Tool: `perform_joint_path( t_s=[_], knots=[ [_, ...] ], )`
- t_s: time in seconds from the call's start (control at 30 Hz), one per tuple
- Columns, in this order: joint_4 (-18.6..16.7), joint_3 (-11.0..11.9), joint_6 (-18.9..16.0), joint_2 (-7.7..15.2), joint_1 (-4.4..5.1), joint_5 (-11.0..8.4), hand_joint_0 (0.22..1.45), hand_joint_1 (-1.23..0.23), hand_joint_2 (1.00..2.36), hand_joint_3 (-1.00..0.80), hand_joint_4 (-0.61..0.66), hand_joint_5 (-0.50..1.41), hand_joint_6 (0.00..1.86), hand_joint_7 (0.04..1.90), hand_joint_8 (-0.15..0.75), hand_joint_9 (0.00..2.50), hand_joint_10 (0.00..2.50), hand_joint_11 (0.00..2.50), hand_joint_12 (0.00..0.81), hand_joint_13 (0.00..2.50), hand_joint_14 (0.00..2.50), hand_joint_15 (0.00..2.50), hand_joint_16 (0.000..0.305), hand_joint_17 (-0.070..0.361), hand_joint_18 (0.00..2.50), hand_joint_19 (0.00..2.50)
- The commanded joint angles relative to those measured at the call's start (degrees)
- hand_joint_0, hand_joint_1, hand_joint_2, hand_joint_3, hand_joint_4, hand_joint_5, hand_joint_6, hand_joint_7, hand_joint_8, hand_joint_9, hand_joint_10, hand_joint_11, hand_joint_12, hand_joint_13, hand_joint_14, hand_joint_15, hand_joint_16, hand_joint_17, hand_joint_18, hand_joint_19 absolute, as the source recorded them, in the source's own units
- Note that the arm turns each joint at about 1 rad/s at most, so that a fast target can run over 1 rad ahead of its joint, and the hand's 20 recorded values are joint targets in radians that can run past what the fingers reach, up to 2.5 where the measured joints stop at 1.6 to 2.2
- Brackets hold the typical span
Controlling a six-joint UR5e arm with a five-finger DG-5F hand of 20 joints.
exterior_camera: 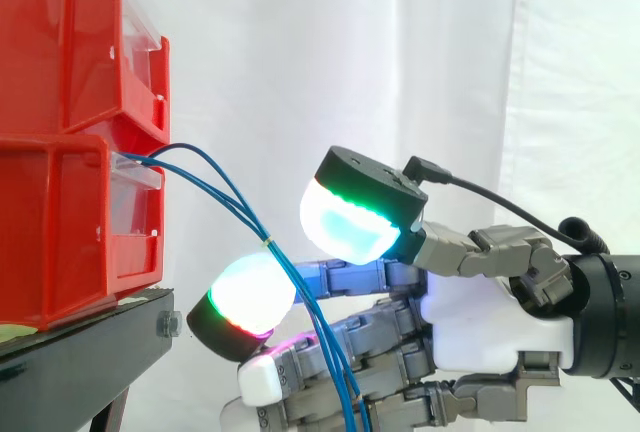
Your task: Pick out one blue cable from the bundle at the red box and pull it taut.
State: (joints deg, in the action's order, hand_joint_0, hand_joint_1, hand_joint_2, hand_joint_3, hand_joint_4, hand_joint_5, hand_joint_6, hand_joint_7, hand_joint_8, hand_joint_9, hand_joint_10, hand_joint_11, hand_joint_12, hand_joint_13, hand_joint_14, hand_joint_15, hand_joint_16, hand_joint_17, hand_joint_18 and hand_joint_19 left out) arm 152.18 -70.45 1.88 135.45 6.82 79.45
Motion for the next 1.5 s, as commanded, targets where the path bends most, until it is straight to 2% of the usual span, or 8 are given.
perform_joint_path(
  t_s=[0.0,0.27,0.53,0.73,0.97,1.1,1.23,1.47],
  knots=[
    [-0.6,0.1,0.1,0.0,-0.05,0.35,0.62,-0.58,1.01,-0.41,0.02,-0.08,0.50,1.22,0.184,0.85,0.01,0.26,0.264,0.59,0.01,0.27,0.039,0.088,0.32,0.42],
    [-0.8,0.8,1.2,0.0,0.21,0.44,0.62,-0.64,1.01,-0.36,-0.01,-0.09,0.51,1.30,0.172,0.86,0.01,0.31,0.270,0.62,0.01,0.30,0.039,0.088,0.35,0.44],
    [-0.8,0.8,1.6,0.0,0.30,0.44,0.61,-0.66,1.01,-0.33,0.01,-0.14,0.75,0.88,0.183,0.87,0.02,0.37,0.280,0.65,0.01,0.32,0.039,0.088,0.39,0.47],
    [-0.8,0.8,1.5,0.0,-0.05,1.15,0.59,-0.65,1.02,-0.19,0.02,-0.17,0.87,0.82,0.203,0.89,0.02,0.45,0.287,0.66,0.01,0.34,0.040,0.091,0.40,0.48],
    [-0.1,1.5,1.5,0.0,-0.40,2.38,0.59,-0.63,1.02,-0.14,0.03,-0.17,0.90,0.81,0.214,0.92,0.02,0.49,0.290,0.67,0.02,0.35,0.041,0.092,0.41,0.49],
    [0.3,1.9,1.4,0.0,-0.67,3.43,0.60,-0.64,1.02,-0.21,0.06,-0.17,0.89,0.78,0.216,0.93,0.02,0.50,0.292,0.67,0.01,0.36,0.041,0.092,0.41,0.51],
    [0.3,2.1,1.3,-0.1,-0.84,3.78,0.54,-0.62,1.00,-0.48,0.08,-0.16,0.85,0.77,0.225,0.95,0.02,0.49,0.301,0.69,0.02,0.35,0.043,0.098,0.44,0.51],
    [1.0,2.7,1.2,0.0,-1.11,4.13,0.47,-0.61,1.00,-0.50,0.11,-0.14,0.83,0.78,0.247,0.98,0.02,0.48,0.325,0.71,0.01,0.34,0.049,0.109,0.48,0.49]
  ],
)
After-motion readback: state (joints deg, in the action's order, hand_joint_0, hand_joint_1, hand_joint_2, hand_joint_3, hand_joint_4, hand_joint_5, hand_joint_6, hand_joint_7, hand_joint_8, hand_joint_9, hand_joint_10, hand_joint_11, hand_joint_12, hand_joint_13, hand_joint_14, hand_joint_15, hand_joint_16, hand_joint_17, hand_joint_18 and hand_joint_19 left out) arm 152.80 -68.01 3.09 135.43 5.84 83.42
